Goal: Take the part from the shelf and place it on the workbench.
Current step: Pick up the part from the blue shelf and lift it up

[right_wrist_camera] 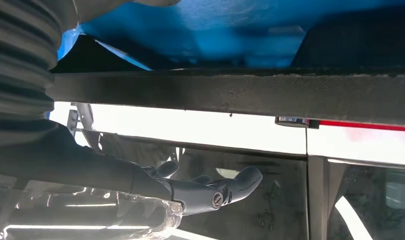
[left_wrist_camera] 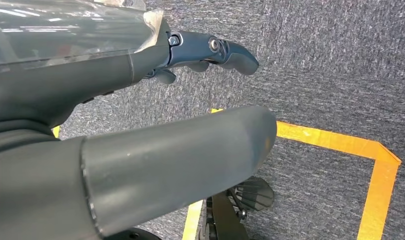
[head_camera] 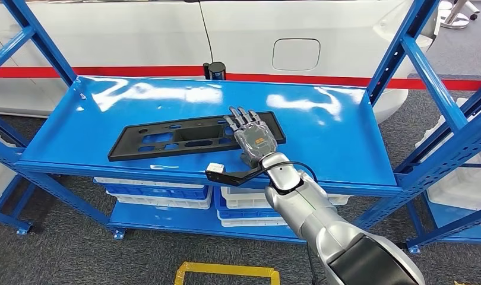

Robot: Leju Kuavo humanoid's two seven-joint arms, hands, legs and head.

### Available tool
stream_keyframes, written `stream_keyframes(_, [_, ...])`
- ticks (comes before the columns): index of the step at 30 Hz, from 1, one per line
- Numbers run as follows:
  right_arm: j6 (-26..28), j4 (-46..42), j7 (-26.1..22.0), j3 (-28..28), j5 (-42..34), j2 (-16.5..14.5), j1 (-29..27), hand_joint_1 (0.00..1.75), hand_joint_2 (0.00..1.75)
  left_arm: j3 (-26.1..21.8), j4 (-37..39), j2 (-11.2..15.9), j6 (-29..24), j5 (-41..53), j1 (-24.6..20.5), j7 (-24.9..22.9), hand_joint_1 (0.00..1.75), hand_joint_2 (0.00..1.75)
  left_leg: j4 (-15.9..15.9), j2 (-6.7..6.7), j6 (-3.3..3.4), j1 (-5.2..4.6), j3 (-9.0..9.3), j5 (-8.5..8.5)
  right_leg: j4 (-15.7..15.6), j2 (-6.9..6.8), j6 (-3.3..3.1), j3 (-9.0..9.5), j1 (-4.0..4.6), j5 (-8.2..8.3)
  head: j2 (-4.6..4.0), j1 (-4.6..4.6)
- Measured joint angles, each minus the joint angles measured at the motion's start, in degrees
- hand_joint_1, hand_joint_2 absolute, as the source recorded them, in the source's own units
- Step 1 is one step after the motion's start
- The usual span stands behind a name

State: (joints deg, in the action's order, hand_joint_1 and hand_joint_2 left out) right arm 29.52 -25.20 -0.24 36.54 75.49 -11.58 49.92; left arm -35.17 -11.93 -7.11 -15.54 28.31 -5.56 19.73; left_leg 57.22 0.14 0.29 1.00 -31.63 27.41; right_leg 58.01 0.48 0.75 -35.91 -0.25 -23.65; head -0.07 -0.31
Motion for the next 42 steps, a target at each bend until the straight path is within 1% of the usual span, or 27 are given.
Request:
stream_keyframes(4, [-0.2, 0.0, 0.3, 0.2, 0.4, 0.0, 0.0, 0.0, 1.75, 0.0, 0.0, 0.0, -0.2, 0.0, 0.0, 0.2, 0.0, 0.0, 0.0, 0.0, -0.39, 0.07, 0.04, -0.04, 0.0, 0.0, -0.05, 0.05, 0.08, -0.01, 0.0, 0.02])
stream_keyframes(6, [-0.3, 0.0, 0.7, 0.3, 0.6, -0.1, -0.1, 0.0, 1.75, 0.0, 0.0, 0.0, -0.2, 0.0, 0.0, 0.6, 0.0, 0.0, 0.0, 0.0, -0.43, 0.06, 0.06, -0.05, 0.0, -0.01, -0.05, 0.08, 0.08, -0.01, 0.0, 0.02])
stream_keyframes(10, [-0.1, 0.1, 1.0, 0.7, 0.8, -0.3, -0.3, 1.75, 1.75, -0.2, 0.0, 0.0, -0.6, 0.0, 0.0, 2.0, 0.0, 0.0, 0.0, 0.0, -0.43, 0.04, 0.09, -0.05, 0.0, -0.01, -0.05, 0.12, 0.07, -0.01, 0.0, 0.02])
stream_keyframes(22, [0.4, 0.1, 0.6, 0.9, 0.8, -0.7, -0.4, 1.75, 1.75, -1.0, 0.0, 0.0, -1.0, -0.1, 0.0, 3.2, 0.0, 0.0, 0.0, -0.01, -0.45, 0.03, 0.08, -0.02, 0.0, -0.02, -0.05, 0.12, 0.06, -0.02, 0.0, 0.01])
stream_keyframes(24, [0.6, 0.1, 0.6, 0.9, 0.8, -0.7, -0.3, 1.75, 1.75, -1.1, 0.0, -0.1, -2.8, 0.3, 0.0, 5.0, 0.0, 0.0, 0.0, -0.01, -0.46, 0.03, 0.09, -0.01, 0.0, -0.02, -0.05, 0.13, 0.06, -0.02, 0.0, 0.02])
stream_keyframes(28, [1.0, 0.1, 0.4, 1.0, 1.0, -0.7, -0.3, 1.75, 1.75, -1.3, 0.0, -0.4, -8.8, 0.9, 0.0, 10.0, 0.0, 0.0, 0.0, 0.0, -0.46, 0.03, 0.11, -0.01, 0.0, -0.01, -0.05, 0.14, 0.05, -0.02, 0.0, 0.02])
stream_keyframes(30, [1.2, 0.1, 0.1, 1.0, 1.1, -0.6, -0.3, 1.75, 1.75, -1.4, 0.0, -0.5, -9.9, 1.1, 0.0, 11.2, 0.0, 0.0, 0.0, 0.0, -0.46, 0.03, 0.12, -0.02, 0.0, -0.02, -0.05, 0.14, 0.06, -0.02, 0.0, 0.02])
stream_keyframes(34, [1.3, 0.1, 0.1, 1.0, 1.2, -0.5, -0.3, 1.75, 1.75, -1.5, 0.0, -0.7, -10.6, 1.5, 0.0, 11.8, 0.0, 0.0, 0.0, 0.0, -0.46, 0.03, 0.13, -0.02, 0.0, -0.02, -0.05, 0.15, 0.06, -0.02, 0.0, 0.02])
stream_keyframes(38, [1.6, 0.1, 0.1, 1.0, 1.5, -0.5, -0.3, 1.75, 1.75, -1.5, 0.0, -0.7, -10.4, 2.0, 0.0, 11.8, 0.0, 1.75, 0.0, 0.0, -0.46, 0.03, 0.13, -0.02, 0.0, -0.02, -0.05, 0.15, 0.06, -0.02, 0.0, 0.02])
stream_keyframes(42, [2.5, 0.1, -0.1, 1.0, 1.7, -0.4, -0.3, 1.75, 1.75, -1.7, 0.0, -0.8, -11.2, 1.3, 0.0, 13.0, 0.0, 1.75, 0.0, 0.0, -0.46, 0.03, 0.13, -0.02, 0.0, -0.02, -0.05, 0.15, 0.06, -0.02, 0.0, 0.03])
